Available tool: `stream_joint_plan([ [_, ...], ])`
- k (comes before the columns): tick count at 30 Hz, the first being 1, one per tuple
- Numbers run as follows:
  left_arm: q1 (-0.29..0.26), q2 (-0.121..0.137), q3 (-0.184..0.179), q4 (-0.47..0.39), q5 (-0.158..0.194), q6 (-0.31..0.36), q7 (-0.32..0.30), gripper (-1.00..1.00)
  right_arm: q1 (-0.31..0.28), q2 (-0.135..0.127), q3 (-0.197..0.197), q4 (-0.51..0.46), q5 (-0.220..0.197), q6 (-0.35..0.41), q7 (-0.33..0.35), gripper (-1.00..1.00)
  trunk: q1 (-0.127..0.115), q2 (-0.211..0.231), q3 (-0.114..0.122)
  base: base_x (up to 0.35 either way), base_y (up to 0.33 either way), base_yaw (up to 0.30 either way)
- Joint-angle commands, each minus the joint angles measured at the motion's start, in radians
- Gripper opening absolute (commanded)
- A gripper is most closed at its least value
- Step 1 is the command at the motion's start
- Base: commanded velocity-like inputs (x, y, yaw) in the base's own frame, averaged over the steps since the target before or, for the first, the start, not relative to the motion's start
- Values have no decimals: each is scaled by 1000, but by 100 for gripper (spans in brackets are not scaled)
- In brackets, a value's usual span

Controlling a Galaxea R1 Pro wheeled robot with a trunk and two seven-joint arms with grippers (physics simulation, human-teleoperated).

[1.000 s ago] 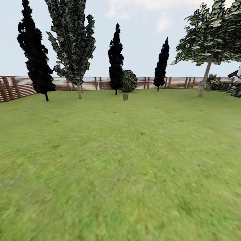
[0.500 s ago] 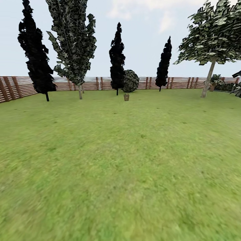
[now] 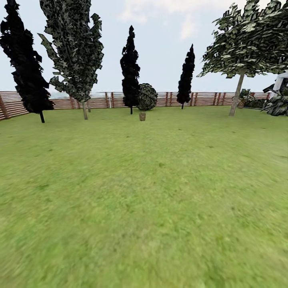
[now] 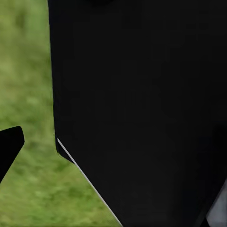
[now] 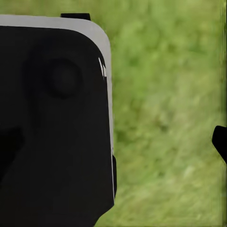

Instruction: Take the three Easter eggs out of the wicker basket on the lawn in the garden, then place them on the lawn next to a single tree (choose any tree) so that all three eggs are next to the same tree and none are left in the basket.

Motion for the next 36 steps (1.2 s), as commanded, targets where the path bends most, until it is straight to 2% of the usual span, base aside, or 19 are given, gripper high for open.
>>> stream_joint_plan([
  [1, 1, 0, -1, -2, 8, 0, 0, 100, -2, 0, 1, 3, -3, -4, -1, 100, 1, 0, -1, 313, -182, -2],
  [36, 1, -2, -2, -2, 7, 0, 1, 100, -2, 0, 1, 3, -3, -3, -2, 100, 1, 0, -1, 313, -184, 0],
])
